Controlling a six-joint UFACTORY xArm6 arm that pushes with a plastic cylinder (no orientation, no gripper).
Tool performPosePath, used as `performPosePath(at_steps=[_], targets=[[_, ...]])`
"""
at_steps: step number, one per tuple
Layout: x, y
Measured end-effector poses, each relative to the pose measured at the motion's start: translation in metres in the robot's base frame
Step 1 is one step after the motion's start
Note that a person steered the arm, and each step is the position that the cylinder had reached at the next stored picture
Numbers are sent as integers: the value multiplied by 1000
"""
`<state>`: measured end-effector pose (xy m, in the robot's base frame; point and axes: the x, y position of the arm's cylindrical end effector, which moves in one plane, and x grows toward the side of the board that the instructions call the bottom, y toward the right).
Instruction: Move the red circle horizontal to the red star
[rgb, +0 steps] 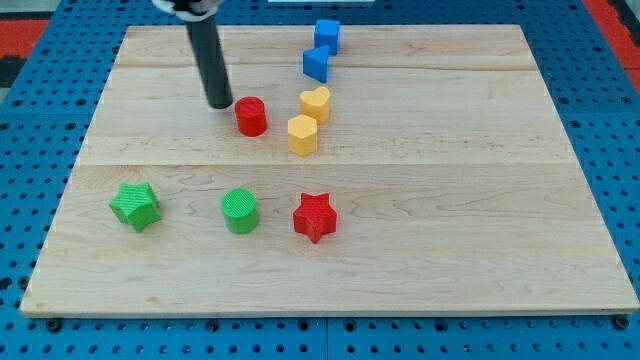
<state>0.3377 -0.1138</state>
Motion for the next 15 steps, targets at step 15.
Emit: performPosePath(at_steps=[15], targets=[[188, 334]])
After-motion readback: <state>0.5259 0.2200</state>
